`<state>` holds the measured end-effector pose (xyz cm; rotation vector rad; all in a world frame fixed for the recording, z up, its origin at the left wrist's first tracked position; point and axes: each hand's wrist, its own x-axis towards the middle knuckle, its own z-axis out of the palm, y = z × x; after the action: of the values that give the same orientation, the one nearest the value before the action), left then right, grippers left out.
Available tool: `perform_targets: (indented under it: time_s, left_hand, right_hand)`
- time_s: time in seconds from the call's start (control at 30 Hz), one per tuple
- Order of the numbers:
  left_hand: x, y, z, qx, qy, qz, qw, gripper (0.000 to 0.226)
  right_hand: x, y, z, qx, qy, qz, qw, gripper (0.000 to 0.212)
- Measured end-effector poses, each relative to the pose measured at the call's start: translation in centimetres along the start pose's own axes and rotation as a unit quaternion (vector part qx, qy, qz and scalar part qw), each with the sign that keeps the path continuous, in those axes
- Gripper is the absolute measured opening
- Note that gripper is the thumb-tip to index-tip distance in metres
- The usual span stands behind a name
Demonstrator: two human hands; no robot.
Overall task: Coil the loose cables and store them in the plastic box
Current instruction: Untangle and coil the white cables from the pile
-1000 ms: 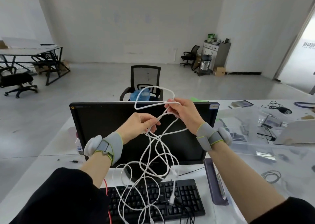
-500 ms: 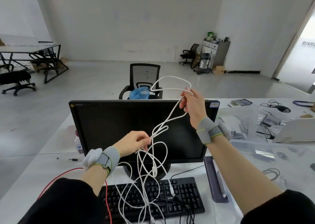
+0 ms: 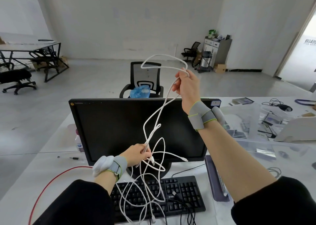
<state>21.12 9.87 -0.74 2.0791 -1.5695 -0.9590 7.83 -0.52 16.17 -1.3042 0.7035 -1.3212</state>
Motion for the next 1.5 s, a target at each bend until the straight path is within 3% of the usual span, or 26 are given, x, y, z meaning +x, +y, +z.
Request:
perform_targets:
  time_s: [0.2, 0.37, 0.47, 0.63, 0.93, 1.07, 1.27, 1.4, 1.5]
  left_hand:
    - [0.2, 0.3, -0.7, -0.016, 0.025, 0.009, 1.0, 0.02]
    - [-0.2, 1.3, -1.4, 0.013, 0.024, 0.01, 1.0, 0.024]
    - [-0.4, 2.0, -2.0, 0.006, 0.036, 0.04, 0.999, 0.028]
    - [-0.8, 0.8, -1.7, -0.029, 0.018, 0.069, 0.997, 0.032]
    - [-2.2, -0.6, 0.1, -0.174, 0.006, 0.095, 0.98, 0.025]
    - [-2.1, -0.9, 0.6, -0.194, 0.042, 0.102, 0.975, 0.017]
    - [-1.6, -0.4, 1.3, -0.136, 0.09, 0.116, 0.98, 0.013]
    - [-1.3, -0.5, 1.8, -0.11, 0.05, 0.13, 0.984, 0.004]
    - [-1.3, -0.7, 2.1, -0.07, 0.007, 0.094, 0.993, 0.007]
  right_hand:
    - [0.2, -0.8, 0.3, -0.028, -0.048, 0.02, 0.998, 0.034]
    - [-1.3, 3.5, -0.8, -0.201, -0.14, 0.08, 0.966, 0.029]
    - [-2.8, 6.7, -1.7, -0.322, -0.203, 0.084, 0.921, 0.022]
    - [-4.0, 8.0, -3.1, -0.339, -0.251, 0.124, 0.898, 0.044]
    - [-3.5, 7.7, -4.1, -0.311, -0.162, 0.096, 0.931, 0.044]
    - [-4.0, 8.1, -4.8, -0.307, -0.138, 0.107, 0.935, 0.041]
    - [-4.0, 8.0, -5.3, -0.308, -0.099, 0.102, 0.941, 0.039]
    - [-4.0, 7.4, -5.1, -0.256, -0.073, 0.11, 0.958, 0.037]
    - [-4.1, 6.5, -4.9, -0.218, -0.055, 0.096, 0.97, 0.036]
